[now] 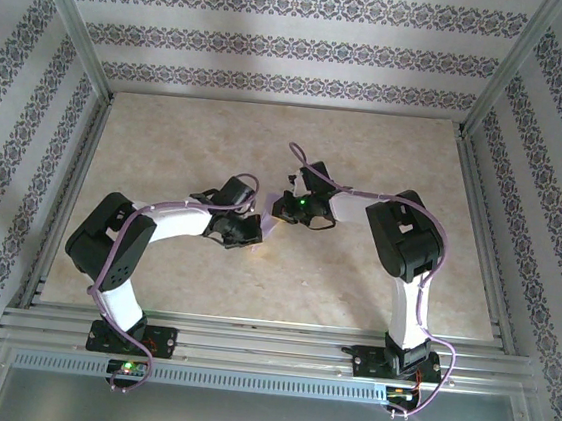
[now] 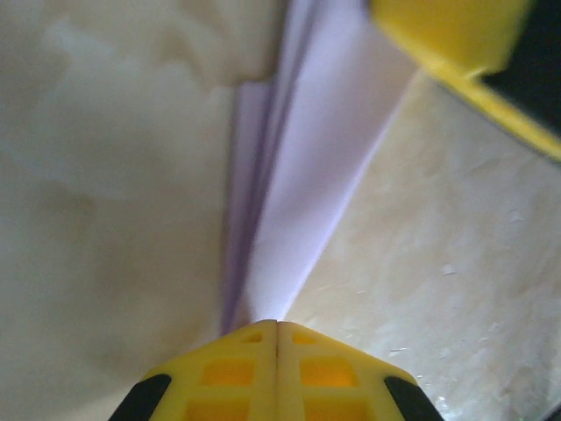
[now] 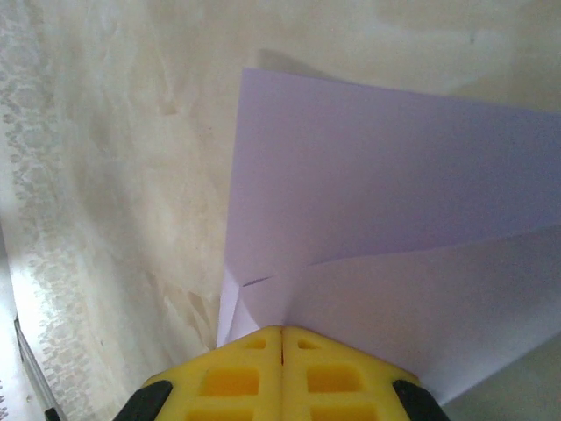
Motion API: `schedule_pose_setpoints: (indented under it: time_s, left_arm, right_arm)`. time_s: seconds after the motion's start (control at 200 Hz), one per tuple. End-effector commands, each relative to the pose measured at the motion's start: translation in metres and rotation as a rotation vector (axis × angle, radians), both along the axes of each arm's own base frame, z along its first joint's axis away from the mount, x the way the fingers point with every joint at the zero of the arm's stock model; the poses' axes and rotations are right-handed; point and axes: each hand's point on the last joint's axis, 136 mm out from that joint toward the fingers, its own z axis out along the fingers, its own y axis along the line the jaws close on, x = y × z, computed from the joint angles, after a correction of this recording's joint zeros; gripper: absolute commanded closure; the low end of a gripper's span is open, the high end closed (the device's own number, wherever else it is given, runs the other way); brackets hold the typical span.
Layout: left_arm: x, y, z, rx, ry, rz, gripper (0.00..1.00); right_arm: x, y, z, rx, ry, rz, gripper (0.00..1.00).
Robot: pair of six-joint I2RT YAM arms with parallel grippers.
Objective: Fold a paper plane with a square sheet of paper (pick it up from the middle)
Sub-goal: Fold the wing for the fifth time at the center of the table.
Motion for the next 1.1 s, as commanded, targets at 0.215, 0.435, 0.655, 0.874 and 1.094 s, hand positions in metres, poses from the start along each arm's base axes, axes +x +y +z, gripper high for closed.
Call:
schedule_pose_setpoints:
  time_s: [0.215,0.435,0.655,0.874,1.094]
  left_arm:
    - [0.022,-0.012,0.002,-0.007,-0.039,-0.017,1.0]
    - [0.013,-0.001,-0.02,0.054,0.006,-0.001,1.0]
    - [0.001,0.012,-0.035,0.103,0.047,0.017,1.0]
    - [-0.003,0.015,-0.039,0.114,0.058,0.015,1.0]
    - [-0.004,0.015,-0.04,0.115,0.063,0.012,1.0]
  right_arm:
    - [-0.028,0.001,-0.013,-0.048,0.074,0.003,0.94]
    - [-0.022,0.001,-0.007,-0.019,0.067,0.005,0.94]
    - [-0.006,-0.007,0.028,0.047,-0.031,0.001,0.94]
    - [-0.001,-0.034,0.047,-0.018,-0.117,-0.036,0.94]
    - [-0.02,-0.006,0.027,-0.031,-0.065,0.039,0.95]
